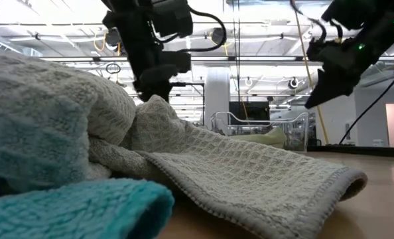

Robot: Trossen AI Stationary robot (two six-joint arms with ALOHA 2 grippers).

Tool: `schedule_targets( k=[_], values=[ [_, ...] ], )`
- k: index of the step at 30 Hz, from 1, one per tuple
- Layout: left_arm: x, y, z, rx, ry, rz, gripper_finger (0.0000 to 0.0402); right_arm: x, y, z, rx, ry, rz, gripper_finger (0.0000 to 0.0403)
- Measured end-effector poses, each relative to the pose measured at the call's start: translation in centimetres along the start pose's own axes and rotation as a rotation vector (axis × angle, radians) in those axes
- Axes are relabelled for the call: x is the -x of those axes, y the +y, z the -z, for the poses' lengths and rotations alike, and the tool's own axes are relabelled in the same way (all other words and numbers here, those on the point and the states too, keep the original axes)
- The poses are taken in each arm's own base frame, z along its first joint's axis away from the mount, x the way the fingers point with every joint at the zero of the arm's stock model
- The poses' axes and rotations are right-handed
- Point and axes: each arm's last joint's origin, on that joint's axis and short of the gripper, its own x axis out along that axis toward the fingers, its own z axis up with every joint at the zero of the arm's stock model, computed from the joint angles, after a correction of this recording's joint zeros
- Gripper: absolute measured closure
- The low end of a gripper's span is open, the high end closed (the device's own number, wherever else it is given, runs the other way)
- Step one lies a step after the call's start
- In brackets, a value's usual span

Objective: Fold microfiber towels
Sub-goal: Fold the light green microfiber towel

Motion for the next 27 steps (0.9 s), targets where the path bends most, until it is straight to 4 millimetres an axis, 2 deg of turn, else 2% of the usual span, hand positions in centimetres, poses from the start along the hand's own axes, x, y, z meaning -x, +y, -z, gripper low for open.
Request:
schedule_targets(
  k=[3, 7, 11, 14, 19, 20, 27],
  values=[
    [0.1, -0.5, 0.7, -0.011, 0.024, -0.082, 0.0235, -0.1, 1.2, -0.3, 0.044, -0.046, -0.063, 0.0403],
    [-1.0, -0.7, 1.7, -0.022, 0.014, -0.084, 0.0208, -0.8, 2.4, -0.3, 0.084, -0.128, -0.14, 0.0403],
    [-2.3, 0.2, 2.7, -0.019, 0.012, -0.12, 0.021, -1.5, 3.1, 0.3, 0.102, -0.17, -0.191, 0.0403],
    [-2.9, 0.7, 3.0, -0.028, 0.011, -0.122, 0.0252, -1.7, 3.7, 0.6, 0.111, -0.195, -0.222, 0.0403],
    [-2.8, 0.3, 2.6, -0.078, -0.017, -0.031, 0.0378, -1.9, 4.6, 0.4, 0.135, -0.269, -0.279, 0.0403],
    [-2.8, 0.2, 2.5, -0.077, -0.033, -0.018, 0.0389, -2.0, 4.8, 0.3, 0.139, -0.284, -0.288, 0.0403],
    [-1.9, -0.7, 2.0, -0.092, -0.082, -0.017, 0.0397, -2.7, 5.9, -0.3, 0.162, -0.37, -0.323, 0.0403]
  ],
)
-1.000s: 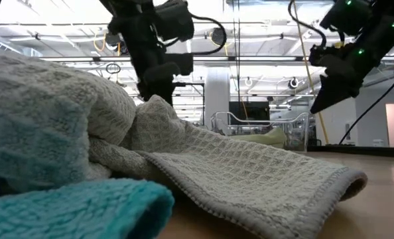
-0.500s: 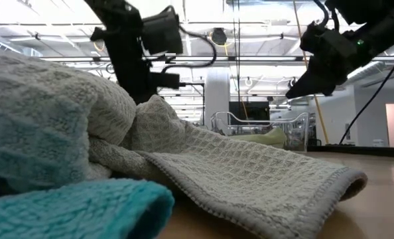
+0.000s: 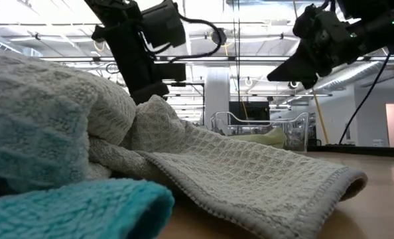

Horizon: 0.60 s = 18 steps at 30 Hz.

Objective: Fold microfiber towels
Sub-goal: Fold the light green microfiber towel

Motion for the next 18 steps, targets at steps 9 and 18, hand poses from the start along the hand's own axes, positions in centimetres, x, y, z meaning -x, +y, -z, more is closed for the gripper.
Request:
schedule_targets(
  k=[9, 18],
  values=[
    [3.7, -0.4, 0.3, 0.178, -0.017, 0.012, 0.0361, -1.9, 0.3, 1.1, 0.011, 0.017, 0.004, 0.0403],
    [5.3, -0.3, 3.5, 0.478, 0.241, -0.128, 0.0215, -2.5, 0.4, 1.3, 0.059, 0.008, -0.001, 0.0403]
  ],
)
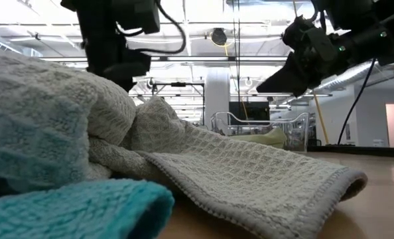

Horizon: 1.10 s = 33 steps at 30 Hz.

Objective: Fold microfiber towels
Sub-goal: Fold the light green microfiber towel

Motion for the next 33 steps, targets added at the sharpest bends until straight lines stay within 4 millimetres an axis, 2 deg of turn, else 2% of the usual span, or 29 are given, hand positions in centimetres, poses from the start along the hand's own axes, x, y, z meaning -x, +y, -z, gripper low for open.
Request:
schedule_targets(
  k=[5, 10, 15, 21, 26, 33],
  values=[
    [0.0, -0.4, -0.1, 0.073, -0.009, 0.036, 0.0167, 0.1, 0.0, -0.1, 0.022, -0.007, -0.001, 0.0403],
    [-1.1, 0.1, 0.6, 0.095, 0.025, 0.005, 0.0171, 0.1, 0.0, -0.1, 0.041, -0.001, -0.019, 0.0403],
    [-2.4, -0.2, 0.9, 0.051, -0.013, 0.077, 0.0239, 0.1, 0.1, -0.1, 0.058, -0.002, -0.049, 0.0403],
    [-2.6, -0.8, 0.6, -0.058, -0.063, 0.155, 0.0383, 0.1, 0.1, -0.2, 0.068, -0.009, -0.048, 0.0403],
    [0.0, -1.0, -0.6, -0.129, -0.147, 0.203, 0.0394, -0.2, -0.4, -0.5, -0.001, 0.008, -0.02, 0.0402],
    [5.1, -1.3, -1.9, -0.286, -0.232, 0.154, 0.0396, -0.8, 0.2, -2.5, 0.092, 0.027, -0.019, 0.0364]
  ],
)
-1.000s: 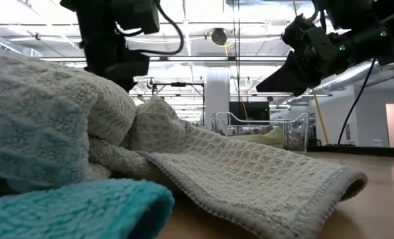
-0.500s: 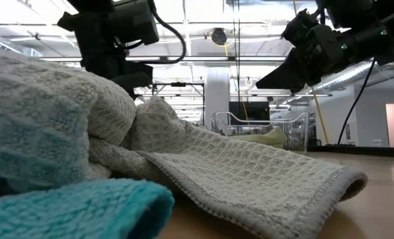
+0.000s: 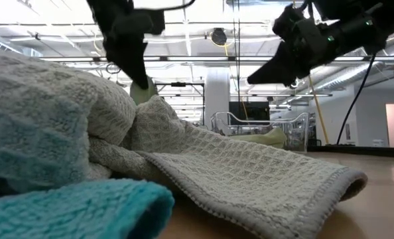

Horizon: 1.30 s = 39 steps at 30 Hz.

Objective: Fold microfiber towels
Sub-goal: Fold the light green microfiber towel

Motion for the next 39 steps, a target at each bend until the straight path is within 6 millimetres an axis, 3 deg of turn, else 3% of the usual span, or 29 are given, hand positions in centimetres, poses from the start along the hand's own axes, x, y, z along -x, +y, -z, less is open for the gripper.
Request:
schedule_targets(
  k=[12, 17, 22, 28, 39],
  values=[
    [6.9, -2.0, -3.9, -0.265, -0.199, 0.007, 0.0396, -3.6, 1.0, -2.8, 0.298, -0.068, 0.005, 0.0283],
    [8.6, -2.9, -4.2, -0.351, -0.25, 0.028, 0.0398, -6.1, 0.9, -3.7, 0.454, -0.057, 0.032, 0.0263],
    [9.4, -3.6, -4.0, -0.38, -0.267, 0.05, 0.0393, -8.3, 0.1, -4.8, 0.483, -0.069, 0.002, 0.0237],
    [9.5, -4.0, -2.8, -0.413, -0.203, 0.031, 0.0394, -9.7, -1.6, -4.2, 0.473, -0.035, -0.036, 0.0218],
    [10.2, -4.1, -2.3, -0.476, -0.214, 0.004, 0.0392, -12.8, -2.9, -0.5, 0.54, 0.026, -0.039, 0.0216]
  ],
)
